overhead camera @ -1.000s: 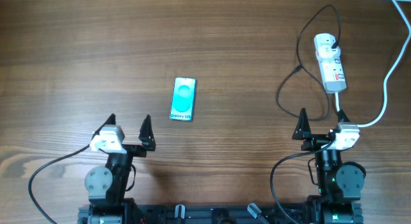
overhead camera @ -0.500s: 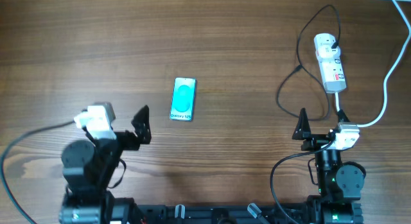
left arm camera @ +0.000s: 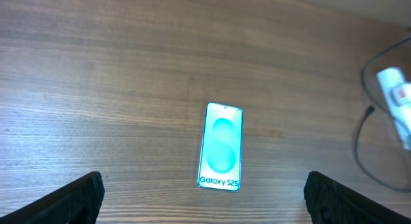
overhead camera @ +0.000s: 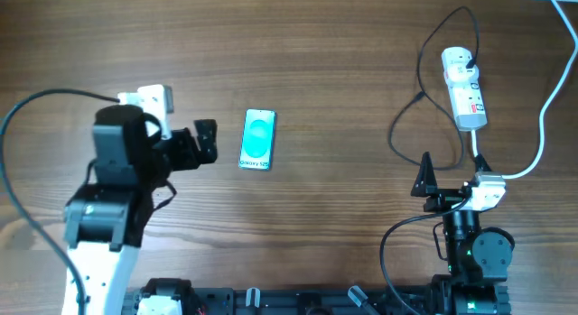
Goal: Plug charger to phone and switch on socket
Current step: 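Move the left gripper over the Galaxy S25 phone and lower, then close the left gripper on the phone's lower edge, then lift the phone with the left gripper and tilt it upright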
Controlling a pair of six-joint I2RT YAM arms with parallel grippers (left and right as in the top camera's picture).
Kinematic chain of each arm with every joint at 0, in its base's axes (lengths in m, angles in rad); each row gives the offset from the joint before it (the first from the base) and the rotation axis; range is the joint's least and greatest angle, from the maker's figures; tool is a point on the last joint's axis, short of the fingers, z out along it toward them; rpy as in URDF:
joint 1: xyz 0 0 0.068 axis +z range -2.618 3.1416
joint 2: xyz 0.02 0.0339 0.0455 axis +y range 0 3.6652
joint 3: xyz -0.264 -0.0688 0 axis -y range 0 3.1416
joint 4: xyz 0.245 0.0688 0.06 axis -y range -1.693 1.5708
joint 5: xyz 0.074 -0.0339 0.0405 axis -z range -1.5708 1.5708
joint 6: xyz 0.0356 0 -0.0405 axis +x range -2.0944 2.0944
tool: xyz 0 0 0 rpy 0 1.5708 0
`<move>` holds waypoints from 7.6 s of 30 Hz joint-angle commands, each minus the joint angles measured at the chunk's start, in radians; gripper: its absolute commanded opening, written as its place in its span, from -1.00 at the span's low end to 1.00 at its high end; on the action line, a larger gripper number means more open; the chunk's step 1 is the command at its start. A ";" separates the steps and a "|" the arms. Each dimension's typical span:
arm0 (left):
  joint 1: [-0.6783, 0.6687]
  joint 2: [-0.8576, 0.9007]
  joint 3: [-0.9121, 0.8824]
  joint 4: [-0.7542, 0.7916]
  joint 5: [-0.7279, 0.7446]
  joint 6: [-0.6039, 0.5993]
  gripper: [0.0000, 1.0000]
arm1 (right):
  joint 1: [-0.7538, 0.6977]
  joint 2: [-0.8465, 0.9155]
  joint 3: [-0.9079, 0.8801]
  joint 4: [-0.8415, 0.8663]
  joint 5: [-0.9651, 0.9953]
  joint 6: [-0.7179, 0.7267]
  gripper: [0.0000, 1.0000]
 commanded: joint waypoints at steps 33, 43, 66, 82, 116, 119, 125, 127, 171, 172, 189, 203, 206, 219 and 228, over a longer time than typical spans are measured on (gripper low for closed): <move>-0.199 0.314 0.021 0.016 -0.131 -0.065 0.99 | 0.000 -0.012 -0.001 0.003 -0.015 -0.009 0.99; -0.264 0.348 0.021 0.019 -0.188 -0.126 0.99 | 0.000 -0.012 -0.001 0.003 -0.015 -0.009 0.99; -0.352 0.815 0.021 0.293 -0.215 0.058 1.00 | 0.000 -0.012 -0.001 0.003 -0.015 -0.009 0.99; -0.352 0.927 0.021 0.380 -0.123 0.094 0.99 | 0.000 -0.012 -0.001 0.003 -0.015 -0.009 0.99; -0.352 1.005 0.021 0.200 -0.150 0.058 1.00 | 0.000 -0.012 -0.001 0.003 -0.015 -0.008 0.99; -0.351 1.005 0.021 0.203 -0.150 0.037 1.00 | 0.000 -0.012 -0.001 0.003 -0.015 -0.008 0.99; -0.351 1.006 0.020 0.222 -0.150 0.037 0.68 | 0.000 -0.012 -0.001 0.003 -0.015 -0.009 0.99; -0.351 1.006 0.019 0.221 -0.150 0.037 0.67 | 0.000 -0.012 -0.001 0.003 -0.015 -0.009 0.99; -0.351 0.993 0.391 -0.136 0.086 -0.421 0.11 | 0.000 -0.012 -0.001 0.003 -0.015 -0.009 0.99; -0.351 0.993 0.400 -0.144 0.097 -0.433 0.11 | 0.000 -0.012 -0.001 0.003 -0.015 -0.009 0.99; -0.340 0.993 0.406 -0.202 0.335 -0.659 0.06 | 0.000 -0.012 -0.001 0.002 -0.015 -0.009 0.99; -0.280 0.993 0.406 -0.194 0.471 -0.723 0.05 | 0.000 -0.012 -0.001 0.003 -0.015 -0.009 0.99; -0.278 0.993 0.406 -0.194 0.494 -0.723 0.05 | 0.000 -0.012 -0.001 0.003 -0.015 -0.009 0.99; -0.274 0.951 0.406 -0.200 0.681 -0.692 -0.04 | 0.000 -0.012 -0.001 0.002 -0.015 -0.009 0.99; -0.274 0.806 0.406 -0.259 0.681 -0.692 -0.03 | 0.000 -0.012 -0.001 0.003 -0.015 -0.009 0.99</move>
